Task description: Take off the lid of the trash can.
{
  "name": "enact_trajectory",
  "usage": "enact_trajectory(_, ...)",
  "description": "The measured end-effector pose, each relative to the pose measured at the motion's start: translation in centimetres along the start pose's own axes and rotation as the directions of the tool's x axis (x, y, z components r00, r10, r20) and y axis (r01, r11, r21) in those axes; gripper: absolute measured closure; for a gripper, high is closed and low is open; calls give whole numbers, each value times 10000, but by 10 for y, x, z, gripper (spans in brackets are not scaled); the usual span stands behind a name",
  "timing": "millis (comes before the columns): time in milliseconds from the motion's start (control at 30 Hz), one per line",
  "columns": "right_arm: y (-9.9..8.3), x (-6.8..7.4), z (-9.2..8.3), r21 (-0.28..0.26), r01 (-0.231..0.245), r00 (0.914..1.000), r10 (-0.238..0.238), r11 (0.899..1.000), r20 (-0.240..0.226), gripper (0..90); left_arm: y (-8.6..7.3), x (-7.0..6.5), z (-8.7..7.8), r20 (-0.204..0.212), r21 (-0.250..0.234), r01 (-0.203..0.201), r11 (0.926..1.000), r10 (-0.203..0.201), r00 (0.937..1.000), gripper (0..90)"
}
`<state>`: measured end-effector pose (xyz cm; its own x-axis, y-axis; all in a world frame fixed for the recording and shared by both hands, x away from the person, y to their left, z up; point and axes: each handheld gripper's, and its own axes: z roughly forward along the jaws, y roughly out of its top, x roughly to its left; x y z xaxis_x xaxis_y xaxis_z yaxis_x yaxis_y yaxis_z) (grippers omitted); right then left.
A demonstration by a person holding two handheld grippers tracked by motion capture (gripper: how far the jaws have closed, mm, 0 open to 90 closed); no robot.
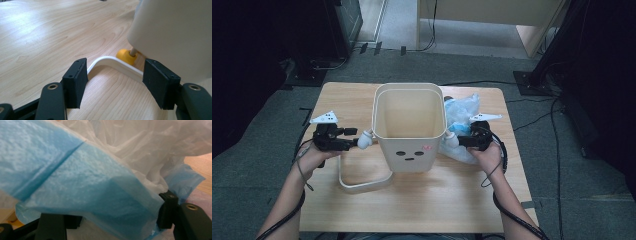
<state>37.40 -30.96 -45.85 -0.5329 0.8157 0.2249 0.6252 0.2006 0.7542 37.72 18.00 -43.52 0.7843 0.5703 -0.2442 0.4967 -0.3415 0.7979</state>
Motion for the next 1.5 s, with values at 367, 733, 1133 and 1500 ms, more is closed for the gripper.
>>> enact_trajectory(367, -7, -7, 8, 223, -158, 9998, 161, 9996, -120, 370, -19, 8, 5, -272, 153, -176, 9997, 180, 9995, 355)
enact_trajectory(733, -11, -8, 16, 412, -76, 10000, 79, 9991, -52, 354, -25, 13, 5, -475, 222, -202, 9995, 212, 9986, 352)
enact_trajectory(1133, -13, -17, 16, 436, -349, 9991, 338, 9984, 255, 353, -33, 20, 1, -659, 135, -256, 9996, 264, 9975, 352)
enact_trajectory(1500, -14, -16, 18, 485, -384, 9991, 374, 9981, 204, 334, -42, 29, 0, -871, 310, -30, 9995, 57, 9962, 352)
